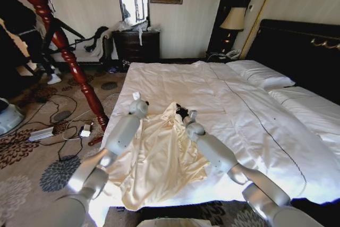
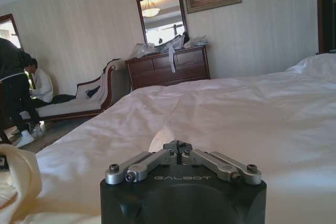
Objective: Pick up the clothes from the bed and hang them on the clothes hanger.
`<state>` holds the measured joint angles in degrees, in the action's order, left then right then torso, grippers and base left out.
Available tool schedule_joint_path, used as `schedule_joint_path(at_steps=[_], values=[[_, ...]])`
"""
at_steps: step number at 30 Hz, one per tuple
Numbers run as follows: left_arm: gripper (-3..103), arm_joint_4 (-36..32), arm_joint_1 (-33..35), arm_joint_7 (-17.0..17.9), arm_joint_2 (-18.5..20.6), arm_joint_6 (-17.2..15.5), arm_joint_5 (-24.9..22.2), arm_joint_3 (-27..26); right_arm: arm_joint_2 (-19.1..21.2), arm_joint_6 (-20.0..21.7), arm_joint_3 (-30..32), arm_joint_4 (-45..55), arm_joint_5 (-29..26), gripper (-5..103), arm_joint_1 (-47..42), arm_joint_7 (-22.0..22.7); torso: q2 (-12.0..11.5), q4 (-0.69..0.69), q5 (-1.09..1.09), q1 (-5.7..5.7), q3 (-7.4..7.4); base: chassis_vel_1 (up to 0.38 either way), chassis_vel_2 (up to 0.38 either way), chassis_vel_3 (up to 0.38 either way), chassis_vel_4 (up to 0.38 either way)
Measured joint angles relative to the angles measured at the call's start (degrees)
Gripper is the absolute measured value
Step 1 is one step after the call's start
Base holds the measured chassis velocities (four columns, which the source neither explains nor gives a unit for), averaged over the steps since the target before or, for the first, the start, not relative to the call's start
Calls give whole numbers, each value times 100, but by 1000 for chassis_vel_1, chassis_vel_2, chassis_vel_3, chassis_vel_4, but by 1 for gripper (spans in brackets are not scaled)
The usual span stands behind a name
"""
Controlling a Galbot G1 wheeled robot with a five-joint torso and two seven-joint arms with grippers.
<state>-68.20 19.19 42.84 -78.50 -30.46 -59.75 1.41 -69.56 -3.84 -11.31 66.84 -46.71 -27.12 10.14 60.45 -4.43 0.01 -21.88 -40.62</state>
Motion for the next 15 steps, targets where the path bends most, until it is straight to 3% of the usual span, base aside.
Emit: schedule_joint_path(at_steps=[2,5,7,8,9,12,13,15], values=[[0,-104,163,-45,17,120,7,-27,36,10,-40,49,-4,-3,-27,20,0,0,-1,1,1,0,0,0,0],[-3,-184,277,-63,40,277,-31,-86,105,68,-75,146,-128,8,-46,34,0,-5,-1,1,1,0,0,0,0],[1,-295,338,-113,98,394,-80,-160,162,148,-70,315,-442,8,-70,21,0,-6,-1,0,0,0,0,0,0],[12,-405,355,-135,152,468,-130,-252,210,184,-10,484,-722,18,-95,-73,0,-3,-1,0,0,0,0,0,0],[12,-405,355,-135,152,468,-130,-252,210,184,-10,484,-722,18,-95,-73,0,-3,-1,0,0,0,0,0,0],[23,-730,293,-33,248,558,-454,-493,411,146,232,916,-1421,35,-169,-472,1,-1,-2,1,1,0,0,0,0],[23,-730,293,-33,248,558,-454,-493,411,146,232,916,-1421,35,-169,-472,1,-1,-2,1,1,0,0,0,0],[33,-882,237,-18,341,613,-540,-553,579,57,383,1160,-1812,39,-239,-623,1,-4,0,0,1,0,0,0,0]])
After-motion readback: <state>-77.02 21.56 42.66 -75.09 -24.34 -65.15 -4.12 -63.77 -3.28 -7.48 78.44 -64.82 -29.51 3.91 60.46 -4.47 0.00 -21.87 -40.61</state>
